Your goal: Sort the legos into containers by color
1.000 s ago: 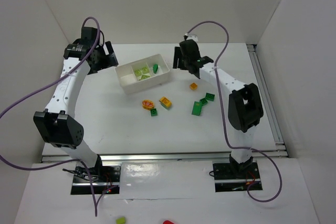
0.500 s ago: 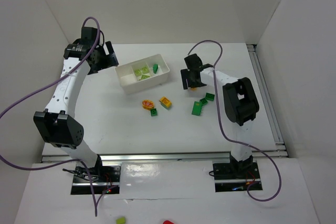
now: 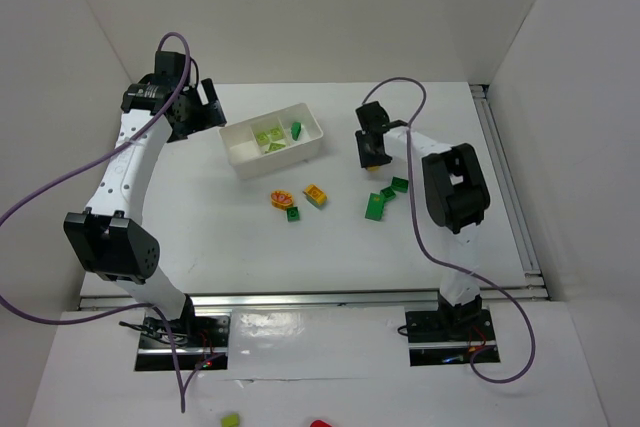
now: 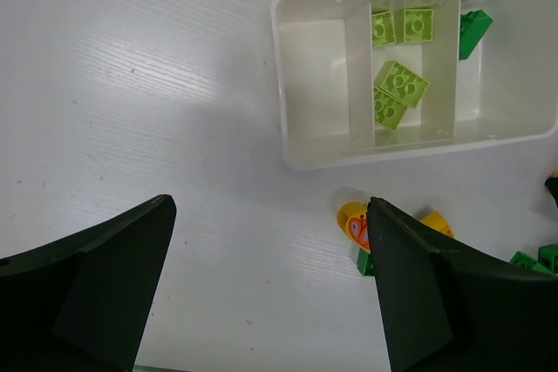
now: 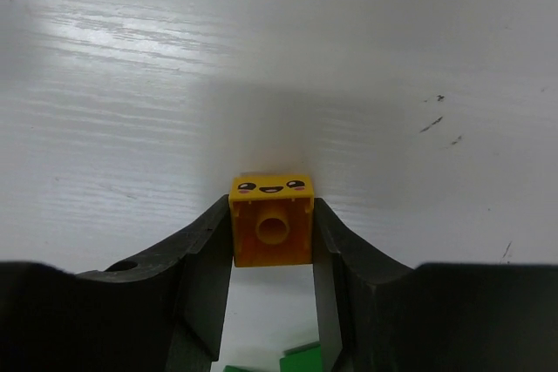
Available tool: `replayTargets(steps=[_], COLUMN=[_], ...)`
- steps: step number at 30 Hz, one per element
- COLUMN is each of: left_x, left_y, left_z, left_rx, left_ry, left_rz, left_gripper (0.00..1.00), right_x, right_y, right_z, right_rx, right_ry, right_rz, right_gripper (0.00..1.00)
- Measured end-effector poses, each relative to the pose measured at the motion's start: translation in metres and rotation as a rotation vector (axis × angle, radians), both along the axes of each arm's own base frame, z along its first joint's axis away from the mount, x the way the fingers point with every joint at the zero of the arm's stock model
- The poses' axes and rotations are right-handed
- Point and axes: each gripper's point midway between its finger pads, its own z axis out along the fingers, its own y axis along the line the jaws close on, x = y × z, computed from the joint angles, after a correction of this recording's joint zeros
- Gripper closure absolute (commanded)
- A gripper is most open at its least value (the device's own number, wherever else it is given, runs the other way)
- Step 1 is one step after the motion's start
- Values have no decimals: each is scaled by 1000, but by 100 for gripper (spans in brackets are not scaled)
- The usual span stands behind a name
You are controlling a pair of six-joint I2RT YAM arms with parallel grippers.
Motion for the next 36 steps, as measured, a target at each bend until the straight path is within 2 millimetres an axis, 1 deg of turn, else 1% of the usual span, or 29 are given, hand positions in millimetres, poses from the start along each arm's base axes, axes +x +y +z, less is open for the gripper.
replayTargets(steps=[1,3,5,7,9,11,16,18,19,21,22,23,25,28,30,31,32,34,36], left_x=[0,0,0,0,0,1,-3,-7,-9,-15,-18,-21,-27,-36,-43,-46,-50,-54,-56], left_y=[0,0,-1,-1,0,1,2,0,0,1,2,3,6,9,10,11,11,12,12], left_z=[0,0,0,0,0,0,-7,-7,-6,0,4,10,22,40,49,53,57,60,59], left_rx=[-1,-2,-3,-3,-1,4,7,-2,-5,-13,-14,-18,-27,-52,-59,-65,-68,-69,-77], left_ry=[0,1,1,0,0,-3,14,12,9,-3,-14,-29,-63,-119,-147,-162,-174,-189,-188], left_rz=[0,-2,-3,-4,-3,1,4,-1,1,20,28,42,73,110,124,136,141,147,154], left_gripper=[0,0,0,0,0,0,0,0,0,0,0,0,0,0,0,0,0,0,0], right_x=[-1,-2,-5,-10,-16,-20,-24,-25,-24,-21,-17,-14,-7,0,3,5,6,8,15], right_y=[2,9,20,35,59,97,203,244,261,291,306,316,330,341,346,348,351,356,364], right_z=[1,3,8,20,42,77,169,196,205,213,213,209,192,154,133,124,116,109,110], right_rx=[-8,-19,-25,-23,-1,54,242,314,341,382,403,416,428,423,419,419,419,426,445], right_ry=[-2,-6,-14,-34,-75,-145,-327,-385,-408,-439,-454,-456,-448,-407,-384,-377,-371,-367,-390], right_rz=[4,19,40,72,117,182,360,424,449,488,504,515,525,528,530,530,533,541,548], right_gripper=[76,76,76,76,76,76,76,76,76,75,75,75,73,72,71,69,65,63,61])
